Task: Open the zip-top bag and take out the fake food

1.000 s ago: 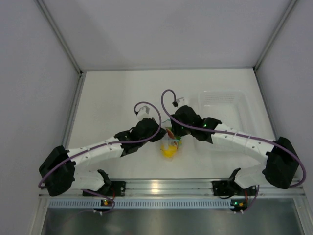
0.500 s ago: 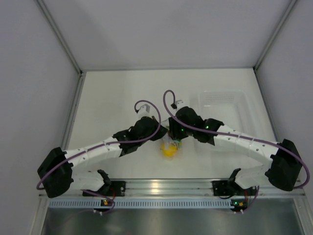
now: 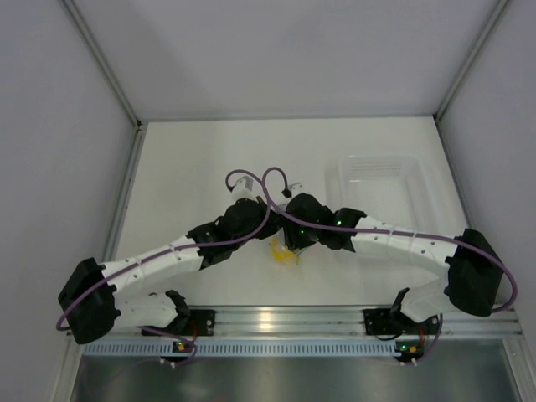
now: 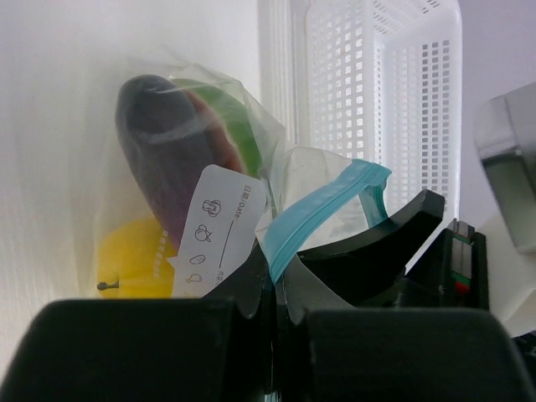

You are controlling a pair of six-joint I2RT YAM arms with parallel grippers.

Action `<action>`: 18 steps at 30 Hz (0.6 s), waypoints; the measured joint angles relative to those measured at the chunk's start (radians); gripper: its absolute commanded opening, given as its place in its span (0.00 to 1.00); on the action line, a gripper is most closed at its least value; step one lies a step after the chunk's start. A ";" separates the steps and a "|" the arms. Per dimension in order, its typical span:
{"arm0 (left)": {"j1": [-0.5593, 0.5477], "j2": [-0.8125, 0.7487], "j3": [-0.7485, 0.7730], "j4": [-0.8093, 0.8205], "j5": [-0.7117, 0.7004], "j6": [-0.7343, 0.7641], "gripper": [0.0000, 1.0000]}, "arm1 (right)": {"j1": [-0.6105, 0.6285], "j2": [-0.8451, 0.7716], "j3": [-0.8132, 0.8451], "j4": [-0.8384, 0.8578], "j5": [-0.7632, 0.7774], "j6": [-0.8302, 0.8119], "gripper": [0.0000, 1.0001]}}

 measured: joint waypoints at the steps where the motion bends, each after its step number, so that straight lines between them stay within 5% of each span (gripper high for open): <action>1: 0.001 0.000 -0.001 -0.001 -0.001 -0.001 0.00 | 0.005 0.008 0.000 -0.003 0.011 0.001 0.40; 7: 0.002 0.000 -0.004 -0.001 0.001 -0.004 0.00 | 0.015 0.028 0.000 -0.006 0.063 0.010 0.36; 13: 0.005 0.000 -0.005 -0.002 -0.003 -0.005 0.00 | 0.018 0.054 0.019 -0.006 0.087 0.009 0.17; 18: 0.006 0.000 -0.014 0.000 -0.008 -0.005 0.00 | 0.018 0.060 0.021 -0.007 0.092 0.007 0.13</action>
